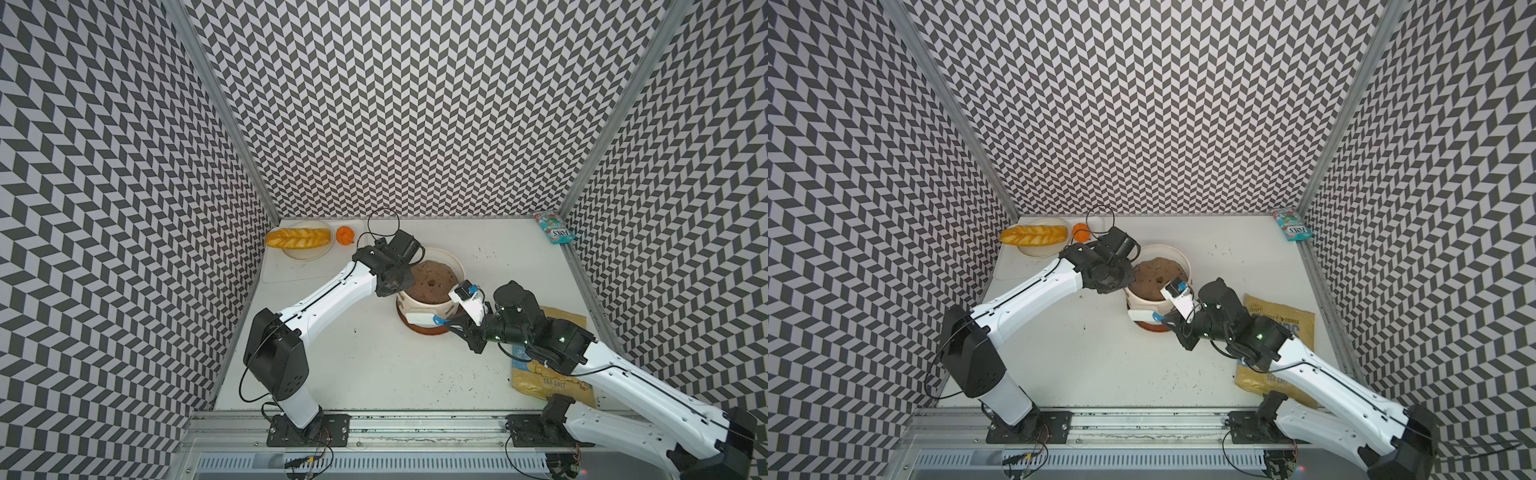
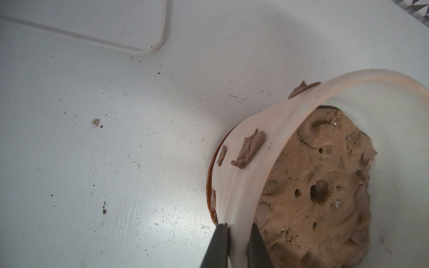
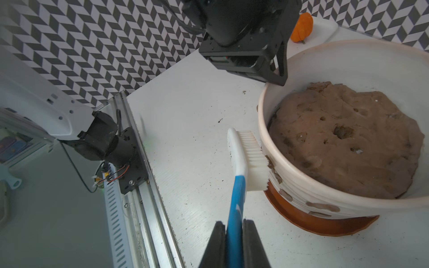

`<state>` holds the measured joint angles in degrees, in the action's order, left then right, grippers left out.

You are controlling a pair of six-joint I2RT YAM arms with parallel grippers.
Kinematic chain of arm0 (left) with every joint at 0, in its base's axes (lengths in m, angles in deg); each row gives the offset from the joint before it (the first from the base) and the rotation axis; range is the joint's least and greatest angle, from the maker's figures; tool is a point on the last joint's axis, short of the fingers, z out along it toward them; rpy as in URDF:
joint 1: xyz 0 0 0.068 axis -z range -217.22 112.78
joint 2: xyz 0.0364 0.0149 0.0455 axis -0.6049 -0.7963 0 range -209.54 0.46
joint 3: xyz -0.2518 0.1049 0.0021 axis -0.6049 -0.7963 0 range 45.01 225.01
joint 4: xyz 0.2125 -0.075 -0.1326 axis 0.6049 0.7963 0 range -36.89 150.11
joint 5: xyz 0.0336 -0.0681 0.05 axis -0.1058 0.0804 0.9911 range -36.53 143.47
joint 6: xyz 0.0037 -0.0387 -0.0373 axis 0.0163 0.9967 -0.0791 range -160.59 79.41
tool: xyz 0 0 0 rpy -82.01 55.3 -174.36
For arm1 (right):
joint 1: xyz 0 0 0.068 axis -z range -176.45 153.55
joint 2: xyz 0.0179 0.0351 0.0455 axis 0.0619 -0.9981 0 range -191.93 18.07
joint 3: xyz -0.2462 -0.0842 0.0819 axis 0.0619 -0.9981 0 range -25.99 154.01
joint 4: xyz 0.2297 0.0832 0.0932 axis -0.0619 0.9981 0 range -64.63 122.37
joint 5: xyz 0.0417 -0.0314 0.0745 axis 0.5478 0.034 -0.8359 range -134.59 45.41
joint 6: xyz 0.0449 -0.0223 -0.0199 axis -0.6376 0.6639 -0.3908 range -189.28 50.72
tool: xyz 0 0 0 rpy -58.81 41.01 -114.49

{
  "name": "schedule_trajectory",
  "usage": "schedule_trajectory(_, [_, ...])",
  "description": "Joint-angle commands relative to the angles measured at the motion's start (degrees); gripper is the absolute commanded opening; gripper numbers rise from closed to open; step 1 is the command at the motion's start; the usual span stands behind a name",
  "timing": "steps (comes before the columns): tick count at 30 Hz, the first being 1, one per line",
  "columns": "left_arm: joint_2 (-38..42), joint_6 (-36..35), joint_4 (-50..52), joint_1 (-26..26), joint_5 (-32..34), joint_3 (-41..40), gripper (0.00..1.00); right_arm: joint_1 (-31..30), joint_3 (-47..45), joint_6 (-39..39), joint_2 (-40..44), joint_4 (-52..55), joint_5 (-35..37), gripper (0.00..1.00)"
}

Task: Scrub the dried mud off the ceramic pot
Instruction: Brush off the soil from the pot.

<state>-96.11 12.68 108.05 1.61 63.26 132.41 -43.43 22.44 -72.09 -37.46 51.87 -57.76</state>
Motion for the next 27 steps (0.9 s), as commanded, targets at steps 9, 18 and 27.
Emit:
schedule_trajectory(9, [-3.86,-4.17,0.29,-0.18,0.56,3.09,0.04,-1.01,0.62,-5.04,-2.82,1.49,16.30,0.00])
schedule_trajectory(18, [-3.85,-7.66,-0.75,-1.45,1.00,3.26,0.00,-1.05,-2.15,-5.42,-4.43,-0.53,13.34,0.00])
schedule_trajectory(27, [-3.03,-8.45,-1.25,-2.94,1.30,2.39,0.00,-4.51,0.98,0.23,-9.14,2.06,2.96,0.00])
